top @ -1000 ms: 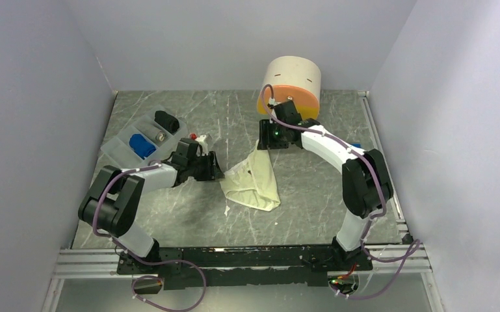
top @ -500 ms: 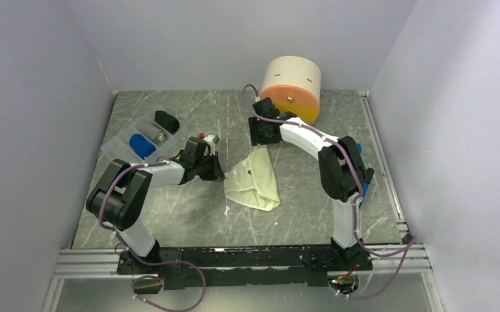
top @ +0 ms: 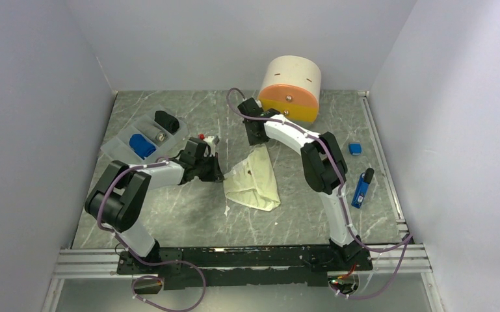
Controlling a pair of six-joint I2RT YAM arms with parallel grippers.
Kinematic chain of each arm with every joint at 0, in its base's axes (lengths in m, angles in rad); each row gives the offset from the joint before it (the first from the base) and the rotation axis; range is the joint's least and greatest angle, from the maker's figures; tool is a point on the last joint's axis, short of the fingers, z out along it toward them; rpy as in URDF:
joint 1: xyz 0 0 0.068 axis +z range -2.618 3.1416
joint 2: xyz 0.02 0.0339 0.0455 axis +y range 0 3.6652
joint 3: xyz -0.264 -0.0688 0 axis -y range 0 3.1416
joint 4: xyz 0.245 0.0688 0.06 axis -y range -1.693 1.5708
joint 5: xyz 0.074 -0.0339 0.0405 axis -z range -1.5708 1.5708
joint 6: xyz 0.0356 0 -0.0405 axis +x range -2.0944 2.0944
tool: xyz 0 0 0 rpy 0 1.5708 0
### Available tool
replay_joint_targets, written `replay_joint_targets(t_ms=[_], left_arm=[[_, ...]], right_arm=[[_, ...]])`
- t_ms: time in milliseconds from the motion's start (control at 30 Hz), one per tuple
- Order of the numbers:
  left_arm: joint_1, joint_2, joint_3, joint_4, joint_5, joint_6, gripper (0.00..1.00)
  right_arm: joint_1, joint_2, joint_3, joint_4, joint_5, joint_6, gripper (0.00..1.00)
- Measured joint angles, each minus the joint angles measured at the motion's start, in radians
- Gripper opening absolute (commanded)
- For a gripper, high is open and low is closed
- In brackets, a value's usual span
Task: Roll the underwear
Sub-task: Flatten out the underwear at the center of the board.
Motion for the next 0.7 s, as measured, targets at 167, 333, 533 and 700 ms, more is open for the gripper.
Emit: replay_joint_targets(t_ms=[167, 333, 533, 700], left_arm=[[-0.001, -0.008, 0.006, -0.038, -0.003, 0.000, 0.05], [-0.002, -0.021, 0.009, -0.077, -0.006, 0.001, 0.05], [0.006, -0.045, -0.002, -0.111, -0.005, 0.002, 0.05], [0.045, -0.092, -0.045, -0.134, 0.008, 0.002, 0.05]], right_arm=[[0.004, 0.000, 0.002, -0.004, 0.016, -0.016, 0.04], [0.004, -0.016, -0.014, 0.004, 0.028, -0.024, 0.00], [0.004, -0.087, -0.057, 0.008, 0.016, -0.028, 0.08], [0.007, -0.165, -0.108, 0.029, -0.094, -0.029, 0.31]])
